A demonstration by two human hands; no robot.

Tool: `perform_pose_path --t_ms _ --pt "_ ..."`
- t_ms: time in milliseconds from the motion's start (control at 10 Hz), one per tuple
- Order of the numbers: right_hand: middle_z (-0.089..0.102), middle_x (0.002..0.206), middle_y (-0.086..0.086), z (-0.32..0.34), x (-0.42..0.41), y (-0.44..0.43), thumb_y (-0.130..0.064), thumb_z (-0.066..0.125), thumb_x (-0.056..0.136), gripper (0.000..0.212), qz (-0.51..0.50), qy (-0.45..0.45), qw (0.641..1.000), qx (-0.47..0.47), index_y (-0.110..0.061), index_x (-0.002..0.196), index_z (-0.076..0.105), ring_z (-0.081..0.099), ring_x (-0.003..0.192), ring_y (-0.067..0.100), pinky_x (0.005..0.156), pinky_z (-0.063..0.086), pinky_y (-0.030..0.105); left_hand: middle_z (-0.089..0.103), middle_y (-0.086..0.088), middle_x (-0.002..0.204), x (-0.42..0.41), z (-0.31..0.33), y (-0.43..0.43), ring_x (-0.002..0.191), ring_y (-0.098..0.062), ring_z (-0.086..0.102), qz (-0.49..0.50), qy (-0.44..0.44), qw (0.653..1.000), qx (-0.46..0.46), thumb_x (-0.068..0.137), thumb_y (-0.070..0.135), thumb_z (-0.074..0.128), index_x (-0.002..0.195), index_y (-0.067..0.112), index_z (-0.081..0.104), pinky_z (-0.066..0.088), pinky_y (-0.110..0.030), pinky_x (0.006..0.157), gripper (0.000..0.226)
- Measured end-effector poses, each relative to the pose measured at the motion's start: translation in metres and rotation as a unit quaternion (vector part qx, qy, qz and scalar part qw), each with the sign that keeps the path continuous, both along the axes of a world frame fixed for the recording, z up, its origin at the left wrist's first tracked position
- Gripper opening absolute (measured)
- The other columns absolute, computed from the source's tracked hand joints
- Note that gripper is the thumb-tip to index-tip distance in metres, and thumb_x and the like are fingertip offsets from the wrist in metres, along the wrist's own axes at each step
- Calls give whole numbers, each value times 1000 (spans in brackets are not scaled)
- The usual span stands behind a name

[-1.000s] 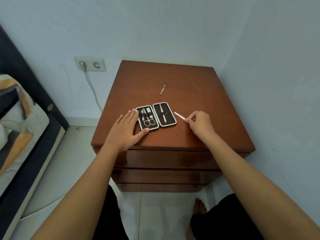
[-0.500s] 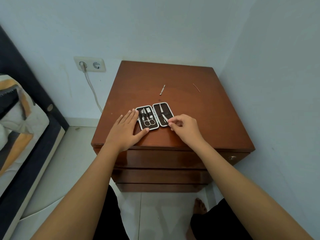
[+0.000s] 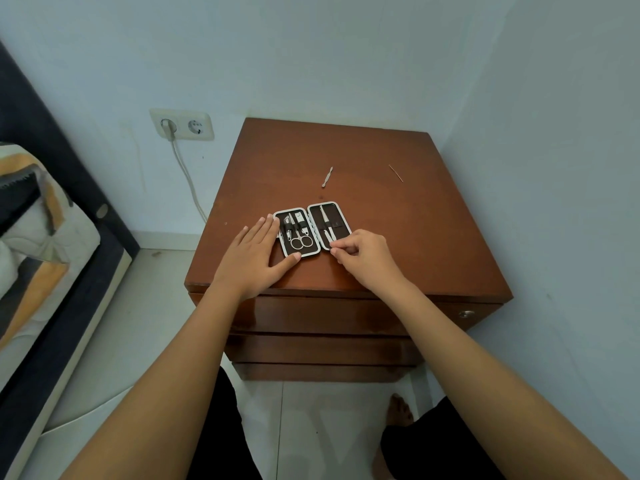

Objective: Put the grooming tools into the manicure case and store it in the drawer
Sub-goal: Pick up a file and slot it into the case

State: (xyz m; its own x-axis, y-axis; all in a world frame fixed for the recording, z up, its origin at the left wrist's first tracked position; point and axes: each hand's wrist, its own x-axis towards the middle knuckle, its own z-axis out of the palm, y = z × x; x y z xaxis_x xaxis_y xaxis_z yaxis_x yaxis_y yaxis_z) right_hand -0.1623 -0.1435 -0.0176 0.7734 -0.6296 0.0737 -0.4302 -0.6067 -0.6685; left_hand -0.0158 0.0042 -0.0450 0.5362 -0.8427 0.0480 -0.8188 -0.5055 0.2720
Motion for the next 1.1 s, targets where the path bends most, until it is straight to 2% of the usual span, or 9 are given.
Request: perform_pose_path --t_ms 100,300,400,500,600,700,800,900,1100 --pt "69 96 8 1 -1 -1 -18 63 85 21 13 12 1000 8 -13 103 72 60 75 9 77 43 19 3 1 159 0 0 0 145 -9 0 0 0 1000 -1 78 71 17 150 18 3 -3 -29 116 89" --pt "64 67 -7 1 -1 -5 -19 63 86 19 13 -1 998 57 -14 102 72 53 52 -18 55 39 -1 4 1 159 0 0 0 145 -10 1 -2 1 1000 -4 79 70 18 150 18 4 -2 -30 116 89" --pt "62 65 -10 2 2 -5 -17 61 87 21 16 -6 999 48 -12 104 72 54 54 -14 61 38 8 4 0 158 -1 1 0 145 -10 1 -2 1 1000 -1 79 70 17 150 18 4 -2 -30 117 89" --pt "64 92 7 6 7 -3 -17 57 89 23 55 34 998 -11 -10 107 70 55 77 6 74 38 21 4 1 159 0 0 0 145 -10 1 -3 1 1000 0 79 70 17 149 18 3 -2 -30 116 89" --pt "54 110 10 6 9 -3 -20 53 92 31 104 86 989 -59 -11 120 62 49 101 21 88 41 30 3 1 159 0 0 1 145 -10 0 -3 1 1000 6 79 71 16 149 18 2 -3 -30 116 89" --pt "50 116 6 3 7 -3 -27 51 93 40 122 112 979 -123 -15 131 52 41 112 22 97 41 39 3 1 159 0 0 0 145 -10 0 -3 3 1000 1 79 70 17 149 18 3 -3 -30 117 89" --pt "52 116 5 -2 -1 0 -27 50 92 40 113 68 975 -181 -16 131 50 44 108 23 91 43 39 4 1 159 1 -1 1 145 -10 0 -4 2 1000 -2 80 70 17 149 18 3 -3 -30 116 88" --pt "56 113 4 -8 -8 1 -26 50 91 34 98 37 967 -232 -15 122 57 47 106 22 86 45 37 3 1 159 2 -1 1 145 -10 0 -4 2 1000 0 79 71 17 149 18 3 -3 -30 116 89" --pt "56 115 4 -18 -5 2 -28 49 92 34 105 36 955 -275 -14 122 58 48 106 23 84 45 38 3 1 159 1 0 0 145 -10 0 -2 2 1000 2 79 71 16 149 19 2 -4 -29 115 89"
